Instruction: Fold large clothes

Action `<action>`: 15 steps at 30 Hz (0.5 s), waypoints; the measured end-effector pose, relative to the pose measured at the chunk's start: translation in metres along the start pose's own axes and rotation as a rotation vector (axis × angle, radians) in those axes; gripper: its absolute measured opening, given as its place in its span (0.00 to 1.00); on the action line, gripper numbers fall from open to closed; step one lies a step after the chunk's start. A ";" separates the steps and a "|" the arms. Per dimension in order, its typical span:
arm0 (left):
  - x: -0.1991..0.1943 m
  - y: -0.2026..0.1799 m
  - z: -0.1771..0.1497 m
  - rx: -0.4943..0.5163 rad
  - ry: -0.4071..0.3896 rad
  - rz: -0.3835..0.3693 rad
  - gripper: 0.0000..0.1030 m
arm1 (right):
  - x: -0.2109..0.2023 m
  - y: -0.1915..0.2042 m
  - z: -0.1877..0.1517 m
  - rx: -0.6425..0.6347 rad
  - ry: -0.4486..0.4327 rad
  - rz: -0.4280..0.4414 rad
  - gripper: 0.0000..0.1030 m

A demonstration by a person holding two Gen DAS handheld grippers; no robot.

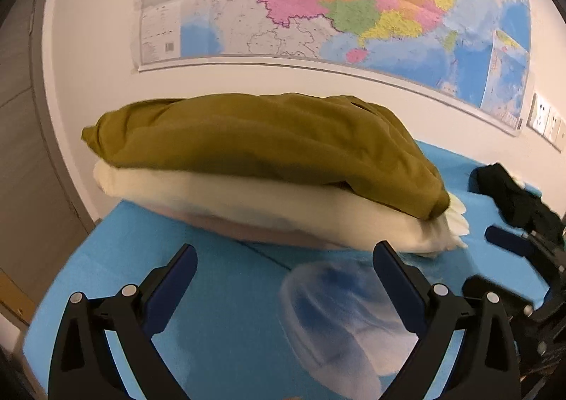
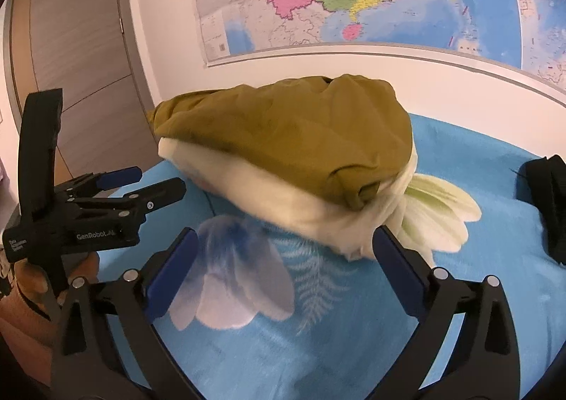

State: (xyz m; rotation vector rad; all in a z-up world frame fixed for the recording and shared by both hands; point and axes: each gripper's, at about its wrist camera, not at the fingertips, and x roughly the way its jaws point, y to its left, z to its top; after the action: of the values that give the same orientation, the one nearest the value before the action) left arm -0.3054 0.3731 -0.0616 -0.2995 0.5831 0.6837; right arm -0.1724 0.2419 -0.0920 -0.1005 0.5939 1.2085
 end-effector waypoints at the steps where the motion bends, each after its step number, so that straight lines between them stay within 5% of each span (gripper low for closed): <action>1: -0.004 0.000 -0.003 -0.015 -0.005 -0.001 0.93 | -0.002 0.001 -0.003 0.000 0.003 -0.005 0.94; 15: -0.035 -0.014 -0.026 0.000 -0.006 -0.001 0.93 | -0.032 0.011 -0.027 0.035 -0.023 -0.022 0.94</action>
State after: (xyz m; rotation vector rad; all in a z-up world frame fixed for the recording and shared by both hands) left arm -0.3289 0.3339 -0.0601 -0.2975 0.5770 0.6830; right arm -0.2003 0.2085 -0.0970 -0.0635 0.5921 1.1756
